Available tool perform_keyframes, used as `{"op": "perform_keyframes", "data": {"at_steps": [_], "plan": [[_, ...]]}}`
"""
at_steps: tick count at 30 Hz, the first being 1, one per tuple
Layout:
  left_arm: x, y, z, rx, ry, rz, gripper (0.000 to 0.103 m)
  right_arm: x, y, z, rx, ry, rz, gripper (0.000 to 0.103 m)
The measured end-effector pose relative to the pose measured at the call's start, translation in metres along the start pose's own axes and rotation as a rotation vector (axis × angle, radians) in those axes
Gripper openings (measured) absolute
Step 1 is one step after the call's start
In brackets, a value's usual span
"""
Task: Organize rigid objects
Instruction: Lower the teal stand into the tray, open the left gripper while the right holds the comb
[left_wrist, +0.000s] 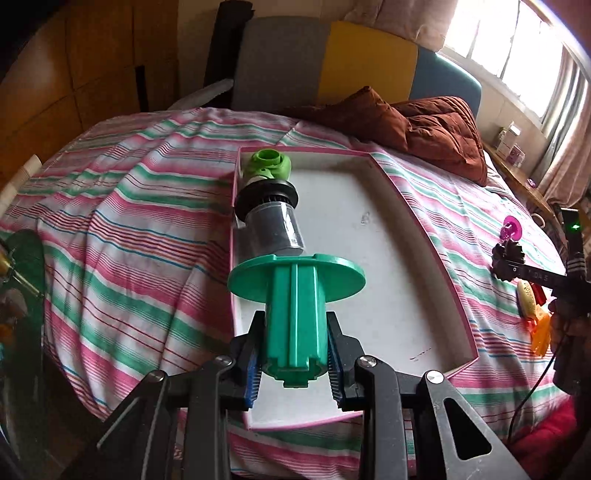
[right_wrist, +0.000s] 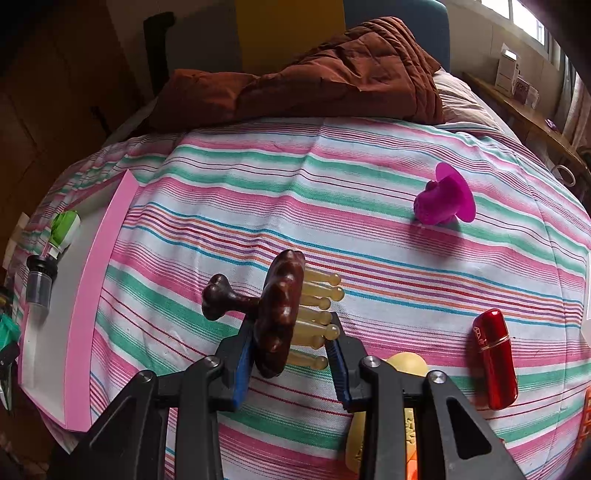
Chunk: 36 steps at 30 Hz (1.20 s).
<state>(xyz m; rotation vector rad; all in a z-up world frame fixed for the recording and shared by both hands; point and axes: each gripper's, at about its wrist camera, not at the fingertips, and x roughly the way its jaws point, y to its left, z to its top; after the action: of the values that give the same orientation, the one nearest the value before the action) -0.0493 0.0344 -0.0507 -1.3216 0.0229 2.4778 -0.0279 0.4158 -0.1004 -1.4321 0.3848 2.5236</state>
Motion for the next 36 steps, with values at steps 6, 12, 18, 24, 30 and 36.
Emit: {"op": "perform_keyframes", "data": {"at_steps": [6, 12, 18, 24, 30, 36], "plan": [[0.018, -0.002, 0.006, 0.029, -0.004, 0.058, 0.030, 0.000, 0.001, 0.001, -0.001, 0.003, 0.000, 0.035], [0.024, 0.002, 0.008, 0.012, 0.002, 0.058, 0.031, -0.001, -0.001, 0.002, -0.001, 0.005, 0.000, 0.035], [0.004, 0.003, 0.005, 0.020, -0.044, 0.075, 0.036, 0.000, 0.000, 0.003, -0.003, 0.003, -0.004, 0.035], [-0.019, 0.000, 0.001, 0.053, -0.088, 0.111, 0.043, 0.001, 0.002, 0.002, -0.012, 0.006, -0.018, 0.035], [-0.036, -0.004, 0.003, 0.047, -0.124, 0.103, 0.043, 0.000, 0.005, 0.001, -0.020, 0.005, -0.021, 0.035], [-0.047, -0.009, 0.003, 0.072, -0.153, 0.115, 0.045, -0.001, 0.014, -0.003, -0.044, 0.008, -0.005, 0.035]]}}
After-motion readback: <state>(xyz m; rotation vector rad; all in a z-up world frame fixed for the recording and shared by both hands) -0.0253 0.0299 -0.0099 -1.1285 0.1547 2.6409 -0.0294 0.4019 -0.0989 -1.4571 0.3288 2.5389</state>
